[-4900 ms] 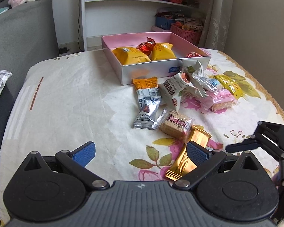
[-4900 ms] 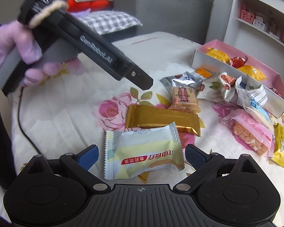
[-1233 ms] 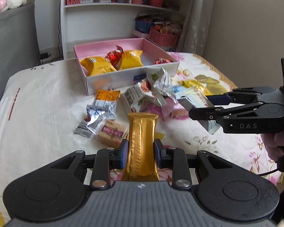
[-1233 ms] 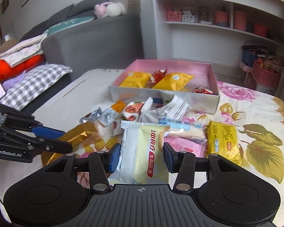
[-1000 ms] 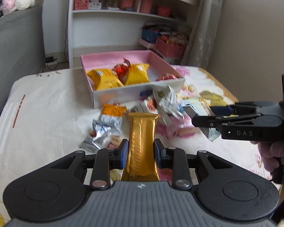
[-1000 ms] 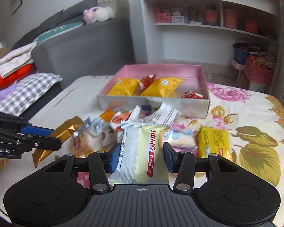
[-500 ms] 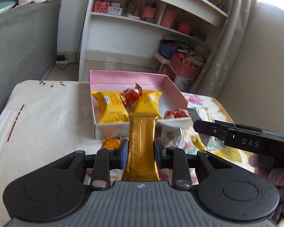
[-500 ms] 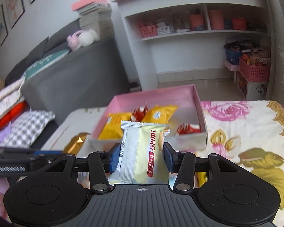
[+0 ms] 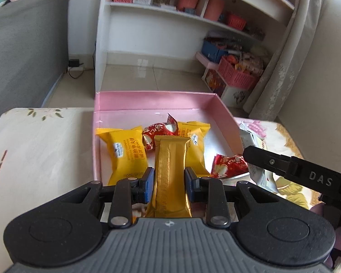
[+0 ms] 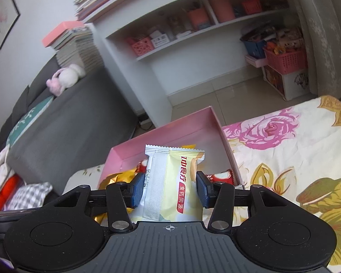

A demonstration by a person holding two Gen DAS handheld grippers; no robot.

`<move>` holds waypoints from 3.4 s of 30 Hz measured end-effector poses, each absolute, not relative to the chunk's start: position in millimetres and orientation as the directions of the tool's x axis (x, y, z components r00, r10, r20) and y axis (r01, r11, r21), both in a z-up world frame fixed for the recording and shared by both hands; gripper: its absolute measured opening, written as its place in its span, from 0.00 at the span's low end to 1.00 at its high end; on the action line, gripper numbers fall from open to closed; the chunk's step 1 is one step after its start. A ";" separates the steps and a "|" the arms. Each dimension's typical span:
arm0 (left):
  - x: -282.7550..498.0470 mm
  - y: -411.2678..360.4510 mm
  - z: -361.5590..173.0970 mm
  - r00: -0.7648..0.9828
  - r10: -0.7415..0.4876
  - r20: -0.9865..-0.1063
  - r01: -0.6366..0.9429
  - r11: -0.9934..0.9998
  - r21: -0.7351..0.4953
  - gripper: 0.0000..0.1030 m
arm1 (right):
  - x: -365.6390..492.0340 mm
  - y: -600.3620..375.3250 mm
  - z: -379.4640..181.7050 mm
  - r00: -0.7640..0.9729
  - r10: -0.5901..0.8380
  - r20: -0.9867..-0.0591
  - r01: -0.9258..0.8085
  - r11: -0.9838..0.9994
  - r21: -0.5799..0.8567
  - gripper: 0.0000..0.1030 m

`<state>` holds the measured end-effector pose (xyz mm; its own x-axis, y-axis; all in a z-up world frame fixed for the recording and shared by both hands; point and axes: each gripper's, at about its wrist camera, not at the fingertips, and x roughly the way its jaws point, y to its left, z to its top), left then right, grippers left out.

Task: Organize snacks
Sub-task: 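Carry the gold bar and white pack into the pink box and open both tools, then withdraw both tools from the box back over the snack pile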

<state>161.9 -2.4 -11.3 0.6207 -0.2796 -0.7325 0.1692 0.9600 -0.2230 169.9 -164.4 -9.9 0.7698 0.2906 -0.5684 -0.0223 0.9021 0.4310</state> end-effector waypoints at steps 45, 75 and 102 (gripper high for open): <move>181.9 -13.6 -22.3 0.683 -0.216 -0.698 0.182 0.976 -0.123 0.70 | 196.0 -173.1 -11.0 0.781 0.279 -0.558 -0.030 0.910 0.413 0.72; 67.7 11.5 -1.7 0.637 -0.230 -0.736 0.186 0.972 -0.143 1.00 | 83.5 -141.1 23.9 0.772 0.202 -0.603 -0.044 0.963 0.266 0.96; 61.4 41.8 -68.9 0.601 -0.105 -0.792 -0.110 0.971 -0.212 0.79 | 92.9 -160.9 -50.9 0.668 0.234 -0.706 -0.061 0.963 0.262 0.93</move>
<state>61.4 41.8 -68.9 0.6014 -0.1046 -0.7921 -0.1097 0.9712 -0.2116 92.9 -160.9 -50.9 0.6681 0.2341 -0.7063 -0.0610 0.9632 0.2617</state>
